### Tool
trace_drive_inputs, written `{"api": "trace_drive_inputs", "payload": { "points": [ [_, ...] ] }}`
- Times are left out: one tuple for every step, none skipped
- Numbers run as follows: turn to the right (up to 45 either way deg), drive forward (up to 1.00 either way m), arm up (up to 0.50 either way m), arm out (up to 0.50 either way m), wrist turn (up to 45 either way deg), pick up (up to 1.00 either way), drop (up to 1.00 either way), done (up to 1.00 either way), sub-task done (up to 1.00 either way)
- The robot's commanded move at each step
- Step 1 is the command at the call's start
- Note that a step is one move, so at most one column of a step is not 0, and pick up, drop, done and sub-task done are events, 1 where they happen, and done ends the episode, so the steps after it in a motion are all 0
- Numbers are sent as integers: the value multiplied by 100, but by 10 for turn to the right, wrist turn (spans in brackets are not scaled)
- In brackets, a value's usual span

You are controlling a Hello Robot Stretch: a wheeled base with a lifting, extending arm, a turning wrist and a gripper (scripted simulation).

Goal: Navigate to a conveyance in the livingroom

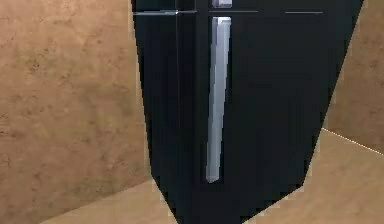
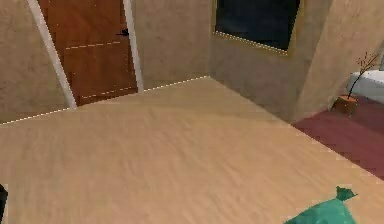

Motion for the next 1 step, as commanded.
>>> {"api": "trace_drive_inputs", "payload": {
  "points": [
    [-450, 0, 0, 0, 0, 0, 0, 0, 0]
  ]
}}
